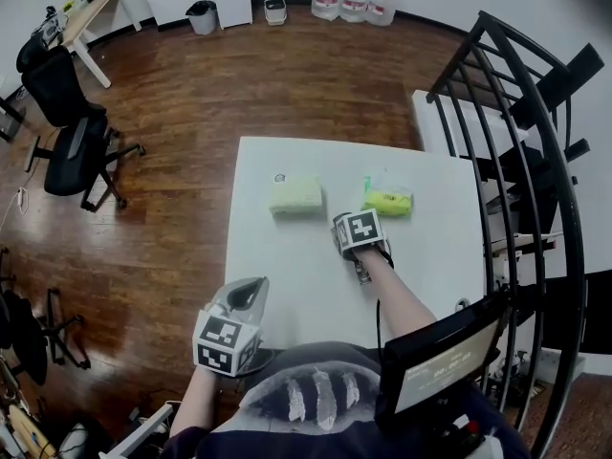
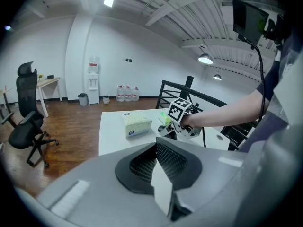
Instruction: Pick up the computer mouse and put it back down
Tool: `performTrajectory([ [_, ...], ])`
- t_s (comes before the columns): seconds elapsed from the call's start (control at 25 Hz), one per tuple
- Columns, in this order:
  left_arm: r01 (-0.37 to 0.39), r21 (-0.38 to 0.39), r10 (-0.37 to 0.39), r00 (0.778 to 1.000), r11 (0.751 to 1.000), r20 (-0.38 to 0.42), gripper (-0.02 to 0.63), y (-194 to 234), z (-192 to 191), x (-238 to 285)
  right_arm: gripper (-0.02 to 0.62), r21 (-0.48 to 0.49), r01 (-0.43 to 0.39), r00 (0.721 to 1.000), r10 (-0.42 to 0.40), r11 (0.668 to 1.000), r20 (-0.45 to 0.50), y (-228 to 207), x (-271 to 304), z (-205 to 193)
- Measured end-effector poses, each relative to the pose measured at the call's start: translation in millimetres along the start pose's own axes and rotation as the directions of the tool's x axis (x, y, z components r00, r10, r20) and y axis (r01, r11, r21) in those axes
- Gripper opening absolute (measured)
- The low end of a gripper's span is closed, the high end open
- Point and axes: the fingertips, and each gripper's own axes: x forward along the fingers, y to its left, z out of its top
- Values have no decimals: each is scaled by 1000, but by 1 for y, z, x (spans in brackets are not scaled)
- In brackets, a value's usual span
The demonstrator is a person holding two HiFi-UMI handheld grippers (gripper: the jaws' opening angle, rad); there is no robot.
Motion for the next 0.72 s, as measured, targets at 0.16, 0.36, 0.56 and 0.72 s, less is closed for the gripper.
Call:
performTrajectory([
  [0.16, 8, 2, -8, 1000, 1000, 4, 16, -3, 0, -1, 288, -8, -23, 999, 23, 1000, 33, 7, -14, 3],
  [0.36, 20, 6, -20, 1000, 1000, 7, 16, -5, -1, 1, 288, -56, -51, 995, 56, 997, 85, 17, -45, 9],
  [0.56, 34, 13, -34, 999, 999, 8, 16, -8, 2, 3, 288, -129, -75, 989, 90, 989, 121, 33, -82, 23],
  [0.72, 47, 21, -47, 999, 999, 15, 16, -13, 6, 6, 288, -184, -91, 982, 119, 979, 149, 42, -109, 35],
])
